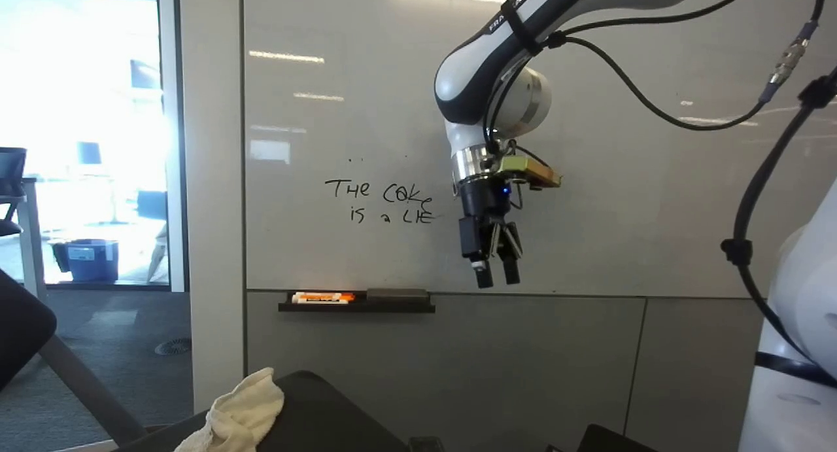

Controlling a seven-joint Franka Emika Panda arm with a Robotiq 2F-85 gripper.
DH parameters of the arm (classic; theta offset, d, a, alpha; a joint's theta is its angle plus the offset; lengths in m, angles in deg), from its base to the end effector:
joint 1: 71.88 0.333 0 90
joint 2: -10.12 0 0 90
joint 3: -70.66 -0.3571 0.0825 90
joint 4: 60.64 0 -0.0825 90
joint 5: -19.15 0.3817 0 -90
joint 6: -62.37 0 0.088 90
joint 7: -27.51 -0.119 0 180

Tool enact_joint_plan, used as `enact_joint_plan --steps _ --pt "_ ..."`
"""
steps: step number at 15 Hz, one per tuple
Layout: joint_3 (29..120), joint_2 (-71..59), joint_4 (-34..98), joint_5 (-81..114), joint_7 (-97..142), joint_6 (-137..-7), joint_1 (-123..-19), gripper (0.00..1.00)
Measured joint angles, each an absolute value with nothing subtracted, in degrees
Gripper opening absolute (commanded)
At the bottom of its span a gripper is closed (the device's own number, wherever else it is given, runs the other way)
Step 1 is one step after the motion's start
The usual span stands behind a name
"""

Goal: Use the duster to erase the markings on the board

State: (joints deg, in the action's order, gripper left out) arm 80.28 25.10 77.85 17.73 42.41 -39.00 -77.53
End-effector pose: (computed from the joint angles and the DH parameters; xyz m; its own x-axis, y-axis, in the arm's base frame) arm 0.3735 -0.1058 0.4124 0.9318 0.0386 -0.3610 -0.0052 -0.9928 -0.1194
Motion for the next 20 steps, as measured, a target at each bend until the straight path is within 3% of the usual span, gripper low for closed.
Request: enact_joint_plan --steps 7,13,16,20 --pt "72.33 26.02 98.68 32.01 29.38 -66.81 -72.29 1.00" --pt "57.34 18.97 99.38 33.40 5.73 -91.13 -66.60 1.00" --pt "48.67 15.09 99.14 23.74 -8.86 -93.88 -73.31 1.00" --pt "47.02 13.43 98.99 11.61 -24.81 -89.59 -77.22 1.00"
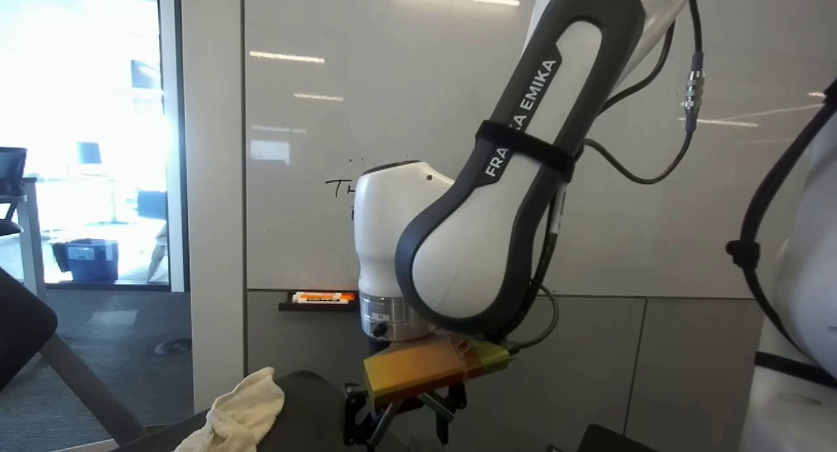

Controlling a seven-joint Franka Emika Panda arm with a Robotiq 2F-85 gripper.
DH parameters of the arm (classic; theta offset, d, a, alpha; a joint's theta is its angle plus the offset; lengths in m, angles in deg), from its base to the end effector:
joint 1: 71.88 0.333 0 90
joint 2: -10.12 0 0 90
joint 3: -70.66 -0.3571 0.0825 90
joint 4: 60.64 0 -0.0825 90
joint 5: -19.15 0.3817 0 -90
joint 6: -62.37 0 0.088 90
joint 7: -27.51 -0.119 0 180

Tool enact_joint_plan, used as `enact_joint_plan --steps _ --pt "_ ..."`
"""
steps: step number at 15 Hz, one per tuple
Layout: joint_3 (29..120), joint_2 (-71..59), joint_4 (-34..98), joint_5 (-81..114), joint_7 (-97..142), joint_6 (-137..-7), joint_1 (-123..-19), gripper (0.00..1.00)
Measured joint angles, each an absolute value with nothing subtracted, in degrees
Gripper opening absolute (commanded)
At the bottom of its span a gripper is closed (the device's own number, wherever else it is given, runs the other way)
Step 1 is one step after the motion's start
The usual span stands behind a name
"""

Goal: Use the duster to erase the markings on the board

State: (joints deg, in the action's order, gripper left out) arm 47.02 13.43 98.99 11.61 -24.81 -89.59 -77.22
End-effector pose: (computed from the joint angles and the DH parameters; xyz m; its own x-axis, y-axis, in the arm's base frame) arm 0.3499 0.1165 0.2506 0.8887 -0.4584 0.0065 -0.4561 -0.8826 0.1144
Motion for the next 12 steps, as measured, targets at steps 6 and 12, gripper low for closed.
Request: enact_joint_plan --steps 6,12 --pt "56.47 8.03 98.93 5.73 -32.94 -87.81 -72.72 1.00" --pt "65.18 1.46 98.58 4.09 -32.01 -95.82 -70.44 0.75"
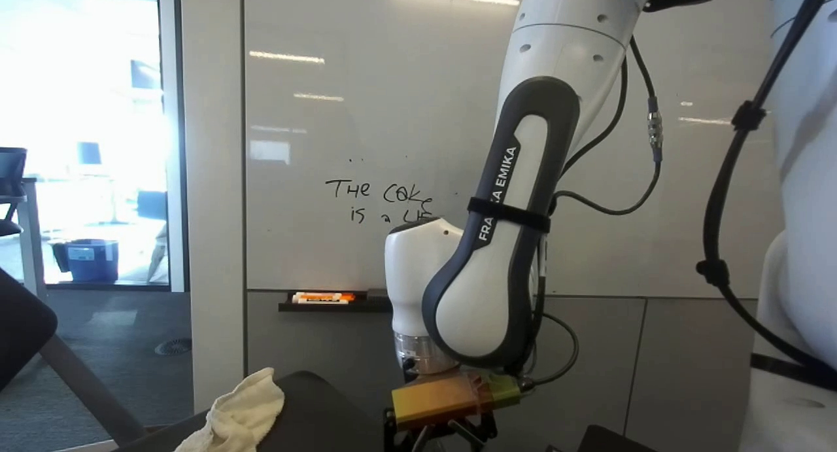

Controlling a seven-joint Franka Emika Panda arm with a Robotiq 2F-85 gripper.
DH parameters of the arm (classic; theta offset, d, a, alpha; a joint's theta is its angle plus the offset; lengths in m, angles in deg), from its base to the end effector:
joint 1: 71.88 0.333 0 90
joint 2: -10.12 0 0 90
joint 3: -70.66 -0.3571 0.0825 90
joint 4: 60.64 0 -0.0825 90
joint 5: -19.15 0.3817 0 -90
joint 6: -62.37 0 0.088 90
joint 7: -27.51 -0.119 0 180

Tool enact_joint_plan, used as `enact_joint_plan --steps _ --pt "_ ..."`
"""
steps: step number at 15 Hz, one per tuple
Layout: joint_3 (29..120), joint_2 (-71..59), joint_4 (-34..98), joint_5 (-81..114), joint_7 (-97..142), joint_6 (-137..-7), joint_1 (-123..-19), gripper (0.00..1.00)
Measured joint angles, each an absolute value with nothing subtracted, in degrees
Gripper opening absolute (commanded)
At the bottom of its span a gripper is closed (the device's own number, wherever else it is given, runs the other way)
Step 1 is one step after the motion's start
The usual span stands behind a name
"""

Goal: Use the duster to erase the markings on the board

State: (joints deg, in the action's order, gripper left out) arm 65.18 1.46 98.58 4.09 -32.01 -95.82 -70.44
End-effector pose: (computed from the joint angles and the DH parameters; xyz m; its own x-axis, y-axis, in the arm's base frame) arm 0.3577 0.0550 0.1858 0.7828 -0.6201 -0.0515 -0.6053 -0.7780 0.1680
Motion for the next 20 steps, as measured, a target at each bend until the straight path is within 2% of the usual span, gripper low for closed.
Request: enact_joint_plan --steps 1,6,7,14,20 --pt "66.18 0.60 98.49 4.11 -31.70 -97.92 -70.07 0.73" --pt "70.16 -2.59 98.09 4.88 -28.82 -104.71 -66.99 0.34" --pt "70.66 -2.72 97.93 5.01 -28.38 -104.90 -66.14 0.31" --pt "69.64 0.48 96.60 7.74 -22.87 -99.60 -61.06 0.31" --pt "65.49 13.45 96.17 2.34 -21.03 -80.29 -58.94 0.31"
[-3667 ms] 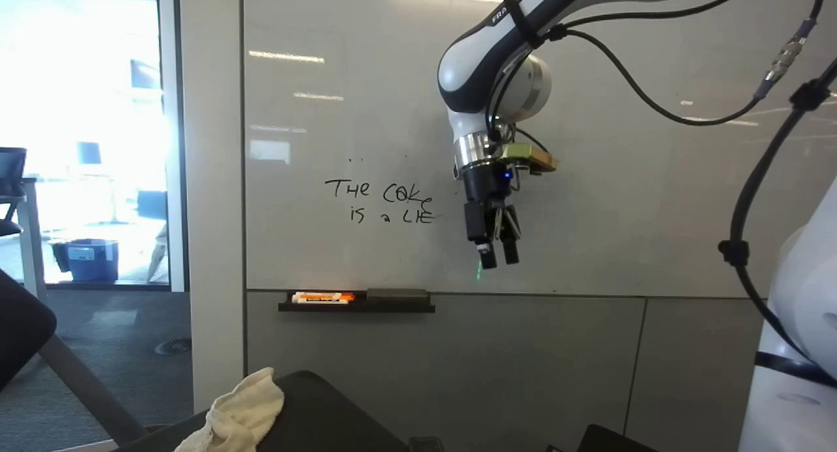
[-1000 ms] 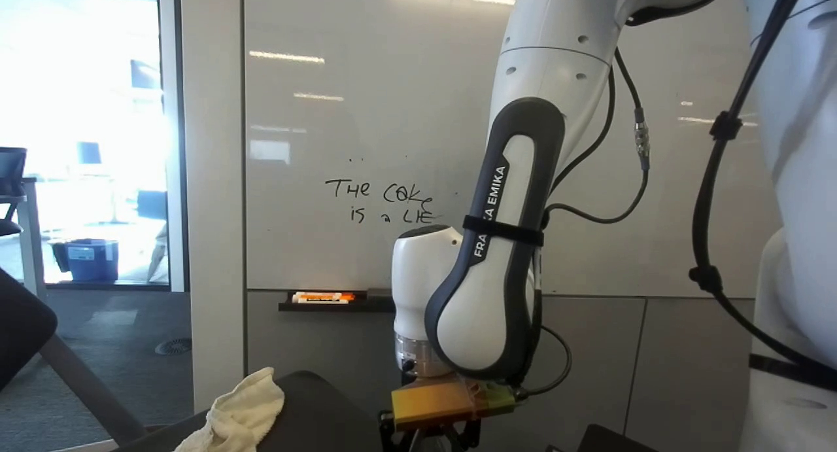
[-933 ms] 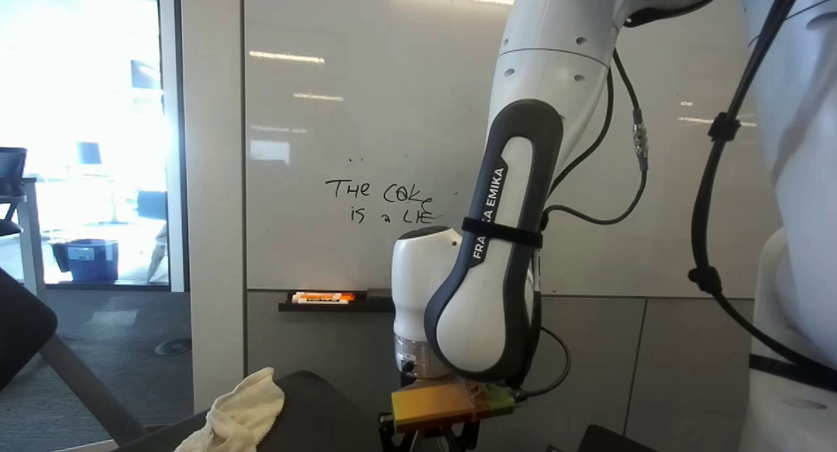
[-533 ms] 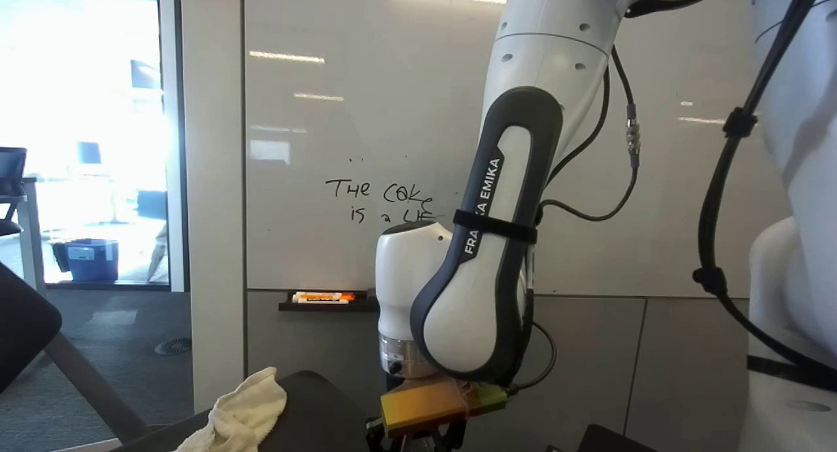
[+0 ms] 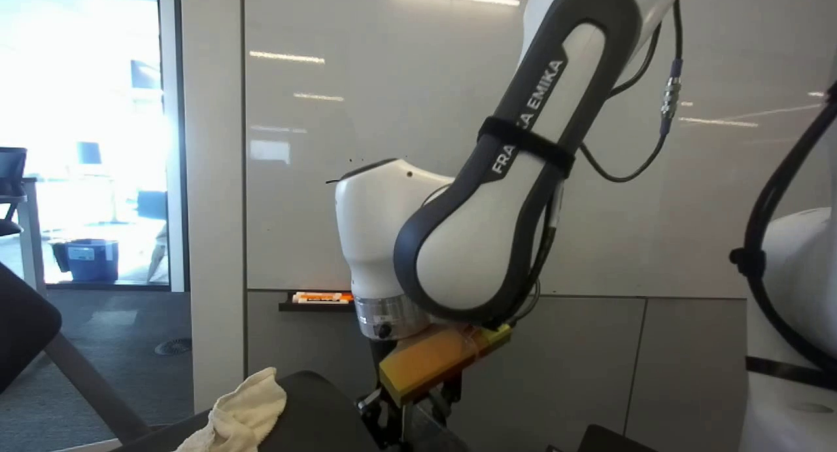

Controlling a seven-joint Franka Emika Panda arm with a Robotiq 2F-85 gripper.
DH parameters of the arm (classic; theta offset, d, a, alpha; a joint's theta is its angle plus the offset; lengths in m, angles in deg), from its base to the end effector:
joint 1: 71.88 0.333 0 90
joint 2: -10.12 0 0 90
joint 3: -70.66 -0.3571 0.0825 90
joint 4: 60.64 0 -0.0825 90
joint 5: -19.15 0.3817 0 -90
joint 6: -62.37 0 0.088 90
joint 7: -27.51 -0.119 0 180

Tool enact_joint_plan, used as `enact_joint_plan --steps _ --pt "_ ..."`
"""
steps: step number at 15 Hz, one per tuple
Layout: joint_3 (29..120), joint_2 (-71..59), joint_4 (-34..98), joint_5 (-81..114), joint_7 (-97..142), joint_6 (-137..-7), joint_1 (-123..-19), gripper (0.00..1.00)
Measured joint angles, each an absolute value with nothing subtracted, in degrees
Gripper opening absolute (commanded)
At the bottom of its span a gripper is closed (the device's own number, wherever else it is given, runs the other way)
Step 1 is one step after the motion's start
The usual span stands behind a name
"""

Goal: Use the duster to erase the markings on the board

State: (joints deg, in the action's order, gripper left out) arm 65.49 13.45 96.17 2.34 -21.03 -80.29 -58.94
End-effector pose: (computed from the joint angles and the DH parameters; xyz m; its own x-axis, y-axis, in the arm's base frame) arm 0.3520 0.1140 0.2561 0.9590 -0.2813 -0.0348 -0.2650 -0.9334 0.2419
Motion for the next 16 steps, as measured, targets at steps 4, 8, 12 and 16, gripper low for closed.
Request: enact_joint_plan --steps 4,8,12,16 --pt "60.39 24.70 96.25 -0.54 -20.12 -66.55 -59.04 0.31" --pt "55.00 34.53 96.03 -4.17 -18.72 -55.24 -59.06 0.31" --pt "49.14 41.16 95.45 -9.76 -18.79 -47.59 -59.02 0.31" --pt "43.90 43.49 95.19 -17.48 -20.09 -44.94 -58.99 0.31"
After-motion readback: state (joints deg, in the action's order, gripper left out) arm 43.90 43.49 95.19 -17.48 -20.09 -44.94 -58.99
